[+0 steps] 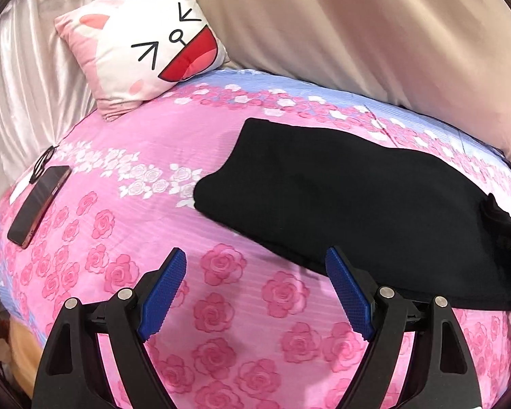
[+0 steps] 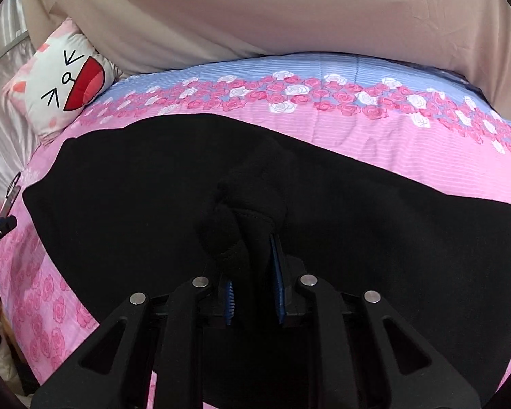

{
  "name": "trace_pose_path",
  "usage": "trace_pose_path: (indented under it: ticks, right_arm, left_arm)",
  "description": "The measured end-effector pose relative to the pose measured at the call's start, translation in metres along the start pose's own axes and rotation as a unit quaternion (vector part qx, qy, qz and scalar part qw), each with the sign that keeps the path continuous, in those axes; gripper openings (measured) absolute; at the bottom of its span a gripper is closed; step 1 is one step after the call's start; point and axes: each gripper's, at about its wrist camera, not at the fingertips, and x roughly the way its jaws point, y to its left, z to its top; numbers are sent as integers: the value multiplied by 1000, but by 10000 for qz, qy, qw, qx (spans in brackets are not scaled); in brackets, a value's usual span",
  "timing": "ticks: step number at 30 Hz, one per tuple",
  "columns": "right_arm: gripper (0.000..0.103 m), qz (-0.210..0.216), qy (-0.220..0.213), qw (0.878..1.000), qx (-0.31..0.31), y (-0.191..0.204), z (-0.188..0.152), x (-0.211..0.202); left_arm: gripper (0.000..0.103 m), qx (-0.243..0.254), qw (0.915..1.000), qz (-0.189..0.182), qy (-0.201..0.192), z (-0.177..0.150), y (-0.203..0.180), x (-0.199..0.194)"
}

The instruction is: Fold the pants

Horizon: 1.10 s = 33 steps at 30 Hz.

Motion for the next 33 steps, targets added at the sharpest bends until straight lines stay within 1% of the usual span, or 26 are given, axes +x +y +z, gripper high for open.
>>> trace_pose_path:
  ticks: [2, 5, 6, 8, 9, 10, 11, 12, 13, 14, 15, 16, 18, 20, 21, 22, 24, 26, 29, 31, 32, 33]
  right_arm:
    - [17, -18, -65, 10000, 58, 3, 2, -4]
    - [17, 43, -59, 10000, -68, 17, 7, -4]
    - [17, 40, -11, 9998, -170, 25, 7, 1]
    - [19, -108, 110, 9989, -444, 40, 6, 12]
    - [26, -227, 139, 9976, -634, 48, 3, 18]
    - [44, -229, 102, 9964, -814, 55, 0, 20]
    - [56, -142, 120, 9952, -959, 63, -2, 21]
    - [74, -132, 160, 9936, -1112, 72, -5, 20]
    - [78, -165, 156, 9924, -1209, 78, -7, 16]
    - [78, -116, 86, 9920, -1257, 83, -10, 9]
    - [75, 46, -74, 9929, -1185, 83, -12, -6]
    - [68, 209, -247, 9943, -1020, 79, -13, -21]
    - [61, 433, -560, 9962, -516, 59, -10, -47]
    - [55, 244, -793, 9965, -46, 34, -4, -62]
    - [44, 43, -795, 9966, 203, 17, 1, -63]
    - [39, -58, -744, 9963, 432, 4, 6, -59]
    - [38, -13, -662, 9949, 766, -10, 12, -47]
    - [38, -27, -592, 9959, 686, -2, 15, -35]
    - [38, 227, -392, 9987, 236, 33, 12, -9]
    - [39, 77, -47, 10000, -16, 46, 4, 19]
    - [39, -9, -216, 9997, -99, 51, 1, 21]
    - [39, -154, -238, 9992, -274, 58, 0, 18]
  left_arm:
    - [81, 1, 10000, -6, 8, 0, 3, 3]
    - [81, -54, 10000, -68, 28, -1, 6, 6]
    - [81, -77, 9999, -100, 36, -1, 6, 7]
    - [81, -122, 9998, -134, 60, -1, 8, 9]
    - [81, -128, 9998, -147, 79, -1, 8, 10]
    - [81, -139, 9997, -147, 96, -2, 10, 12]
    - [81, -157, 9997, -137, 113, -2, 11, 12]
    - [81, -173, 9997, -138, 123, -3, 13, 13]
    - [81, -197, 9996, -128, 126, -3, 17, 13]
    - [81, -221, 9996, -103, 128, -4, 20, 12]
    - [81, -255, 9996, -65, 127, -5, 25, 11]
    - [81, -286, 9995, -30, 131, -6, 29, 11]
    - [81, -363, 9992, 58, 158, -7, 39, 12]
    - [81, -458, 9987, 113, 188, -8, 46, 14]
    - [81, -489, 9986, 105, 197, -7, 48, 15]
    - [81, -511, 9984, 91, 210, -6, 48, 17]
    - [81, -507, 9985, 49, 214, -4, 45, 18]
    - [81, -433, 9989, -26, 178, -2, 38, 15]
    - [81, -305, 9994, -48, 142, 0, 31, 11]
    - [81, -338, 9993, -37, 157, -1, 31, 10]
    - [81, -375, 9991, -34, 175, -2, 32, 10]
    - [81, -412, 9989, -28, 201, -2, 34, 11]
